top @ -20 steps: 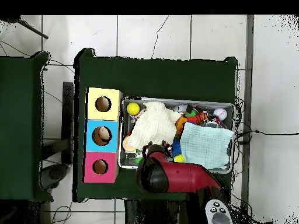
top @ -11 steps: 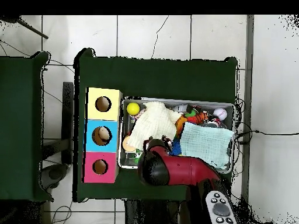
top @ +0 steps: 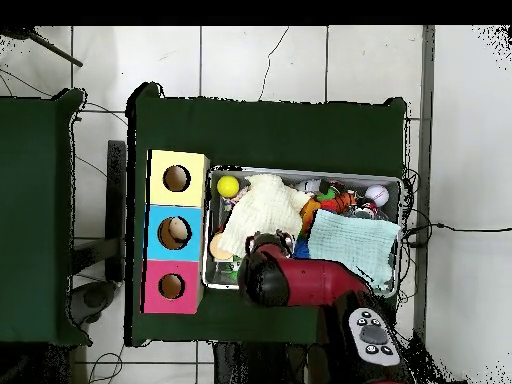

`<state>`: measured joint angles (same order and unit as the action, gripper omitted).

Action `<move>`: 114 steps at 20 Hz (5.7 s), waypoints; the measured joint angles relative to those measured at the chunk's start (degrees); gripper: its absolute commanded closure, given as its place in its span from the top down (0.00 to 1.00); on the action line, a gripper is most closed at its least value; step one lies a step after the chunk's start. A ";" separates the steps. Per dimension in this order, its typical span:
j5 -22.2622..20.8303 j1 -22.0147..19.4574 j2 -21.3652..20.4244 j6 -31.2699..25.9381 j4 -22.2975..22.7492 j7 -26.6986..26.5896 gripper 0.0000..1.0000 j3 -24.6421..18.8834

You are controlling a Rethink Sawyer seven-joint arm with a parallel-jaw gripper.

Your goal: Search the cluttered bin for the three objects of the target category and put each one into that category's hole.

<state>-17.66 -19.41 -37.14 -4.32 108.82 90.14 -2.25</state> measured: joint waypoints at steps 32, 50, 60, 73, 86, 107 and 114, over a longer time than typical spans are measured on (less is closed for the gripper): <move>-1.38 -1.28 12.69 15.84 -9.24 0.00 0.00 -0.47; -3.70 -19.19 -7.43 -10.35 -2.83 0.00 0.00 -12.56; -9.24 -23.05 -8.42 -10.37 -2.67 0.00 0.00 -17.70; -13.36 -28.15 -8.76 -10.54 -1.62 0.00 0.00 -22.38; -15.17 -39.68 -8.66 -17.17 -1.41 -0.05 1.00 -31.62; -18.19 -28.49 -13.92 -17.26 1.44 -0.04 1.00 -31.51; -15.78 -21.10 -16.10 -17.14 3.47 0.01 1.00 -28.62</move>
<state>-33.44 -40.51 -53.24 -21.46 112.29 90.15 -30.87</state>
